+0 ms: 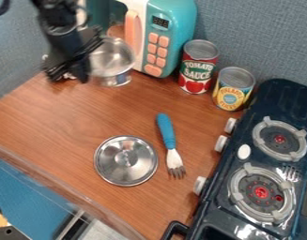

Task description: Move the silver pot to the upper right of table

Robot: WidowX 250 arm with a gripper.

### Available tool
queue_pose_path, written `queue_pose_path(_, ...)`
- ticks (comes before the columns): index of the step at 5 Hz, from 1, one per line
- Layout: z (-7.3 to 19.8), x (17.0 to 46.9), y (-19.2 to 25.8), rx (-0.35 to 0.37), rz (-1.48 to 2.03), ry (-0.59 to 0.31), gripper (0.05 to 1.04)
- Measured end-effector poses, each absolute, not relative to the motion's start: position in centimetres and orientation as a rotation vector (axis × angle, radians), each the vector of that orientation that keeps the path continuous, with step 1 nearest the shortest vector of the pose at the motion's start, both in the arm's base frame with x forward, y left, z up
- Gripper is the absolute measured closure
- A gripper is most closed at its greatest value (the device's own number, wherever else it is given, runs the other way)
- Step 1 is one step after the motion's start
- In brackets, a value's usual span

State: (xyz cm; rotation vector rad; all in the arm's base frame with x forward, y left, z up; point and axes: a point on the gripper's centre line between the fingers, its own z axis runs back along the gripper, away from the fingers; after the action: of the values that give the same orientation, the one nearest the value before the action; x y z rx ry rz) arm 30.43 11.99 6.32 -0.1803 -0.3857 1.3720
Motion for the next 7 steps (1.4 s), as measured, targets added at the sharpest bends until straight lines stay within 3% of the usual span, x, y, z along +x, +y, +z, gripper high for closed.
queue_pose_path(3, 0.5, 35.5, 8.2, -0.184, 1.391, -0.298, 1.016)
queue_pose_path(7, -2.2, 37.0, 7.3, -0.209, 1.422, -0.241, 0.988)
